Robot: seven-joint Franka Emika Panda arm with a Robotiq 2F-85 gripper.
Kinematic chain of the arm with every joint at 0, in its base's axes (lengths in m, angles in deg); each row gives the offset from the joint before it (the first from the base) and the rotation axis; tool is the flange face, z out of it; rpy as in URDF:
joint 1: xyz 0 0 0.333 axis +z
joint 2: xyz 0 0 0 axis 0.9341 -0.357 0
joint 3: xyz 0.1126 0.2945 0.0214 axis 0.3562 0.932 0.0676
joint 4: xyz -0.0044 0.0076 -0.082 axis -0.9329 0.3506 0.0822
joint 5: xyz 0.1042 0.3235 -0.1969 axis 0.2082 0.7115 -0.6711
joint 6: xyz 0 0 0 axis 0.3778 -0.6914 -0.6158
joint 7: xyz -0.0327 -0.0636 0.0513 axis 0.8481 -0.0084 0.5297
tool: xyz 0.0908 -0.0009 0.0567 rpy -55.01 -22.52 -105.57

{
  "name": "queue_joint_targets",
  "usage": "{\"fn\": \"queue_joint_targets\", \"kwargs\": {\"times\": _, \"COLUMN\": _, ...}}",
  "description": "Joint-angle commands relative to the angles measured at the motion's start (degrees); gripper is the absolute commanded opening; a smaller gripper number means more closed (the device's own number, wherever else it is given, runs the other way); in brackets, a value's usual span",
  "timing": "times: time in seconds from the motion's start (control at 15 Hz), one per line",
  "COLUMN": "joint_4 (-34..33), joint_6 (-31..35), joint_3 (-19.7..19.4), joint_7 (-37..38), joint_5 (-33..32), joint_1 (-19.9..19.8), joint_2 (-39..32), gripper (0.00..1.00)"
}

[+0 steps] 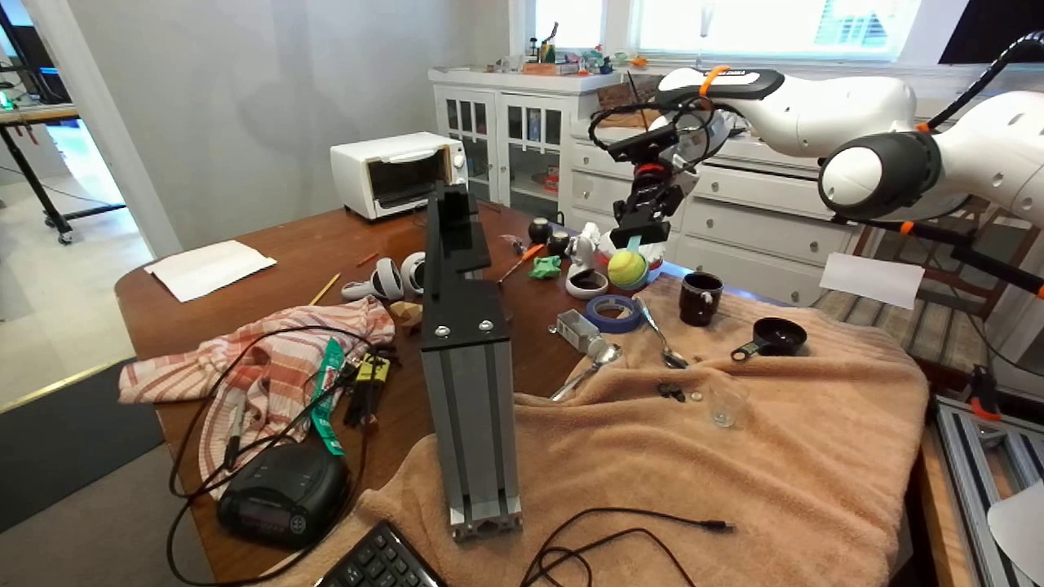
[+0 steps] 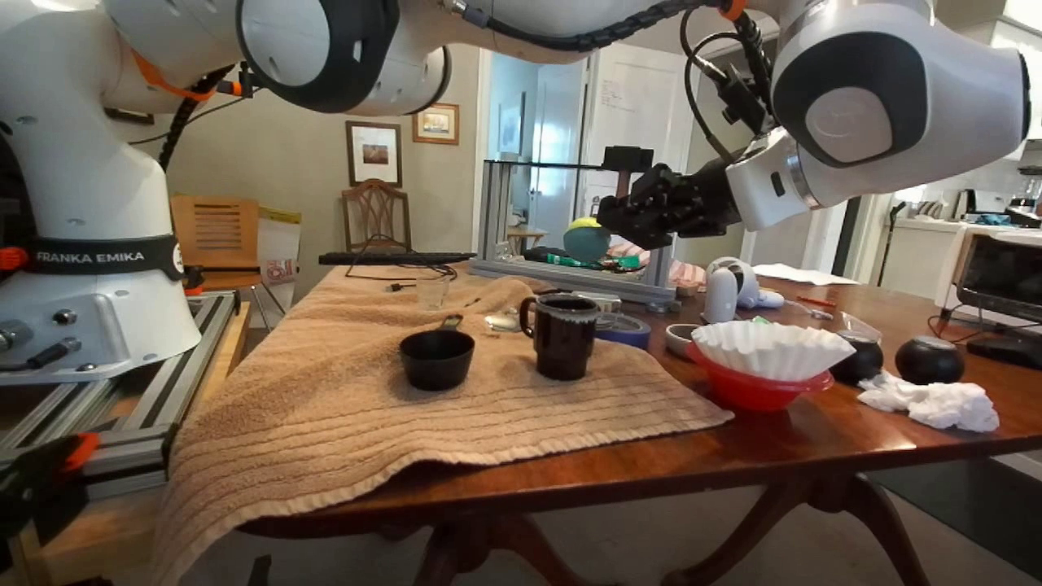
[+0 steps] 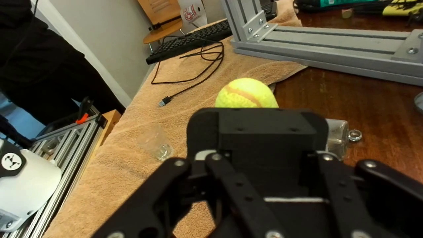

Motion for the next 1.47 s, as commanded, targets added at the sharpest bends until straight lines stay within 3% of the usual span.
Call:
{"fn": "queue_joint_targets", "kwargs": {"times": 0.0, "joint_4": -1.60, "joint_6": 1.00, "joint_3": 0.02, "joint_7": 1.20, "joint_5": 1.32, "joint_1": -0.93, "joint_2": -0.81, "gripper": 0.22}}
{"fn": "queue_joint_targets", "kwargs": {"times": 0.6, "joint_4": -3.40, "joint_6": 17.54, "joint_3": 0.65, "joint_7": 6.45, "joint_5": 3.82, "joint_1": -3.16, "joint_2": -1.02, "gripper": 0.22}}
{"fn": "queue_joint_targets", "kwargs": {"times": 0.73, "joint_4": -0.29, "joint_6": 21.85, "joint_3": 0.96, "joint_7": 7.07, "joint_5": 3.89, "joint_1": -3.62, "joint_2": 1.10, "gripper": 0.22}}
{"fn": "queue_joint_targets", "kwargs": {"times": 1.0, "joint_4": -0.37, "joint_6": 27.18, "joint_3": 0.92, "joint_7": 9.60, "joint_5": 3.22, "joint_1": -3.38, "joint_2": 1.75, "gripper": 0.22}}
{"fn": "queue_joint_targets", "kwargs": {"times": 1.07, "joint_4": -0.14, "joint_6": 25.15, "joint_3": 0.91, "joint_7": 7.14, "joint_5": 2.36, "joint_1": -3.64, "joint_2": 1.47, "gripper": 0.47}}
{"fn": "queue_joint_targets", "kwargs": {"times": 1.33, "joint_4": -0.21, "joint_6": 26.35, "joint_3": 0.93, "joint_7": 7.98, "joint_5": 2.36, "joint_1": -3.59, "joint_2": 1.67, "gripper": 0.47}}
{"fn": "queue_joint_targets", "kwargs": {"times": 1.4, "joint_4": -0.21, "joint_6": 26.36, "joint_3": 0.93, "joint_7": 8.01, "joint_5": 2.36, "joint_1": -3.59, "joint_2": 1.67, "gripper": 0.22}}
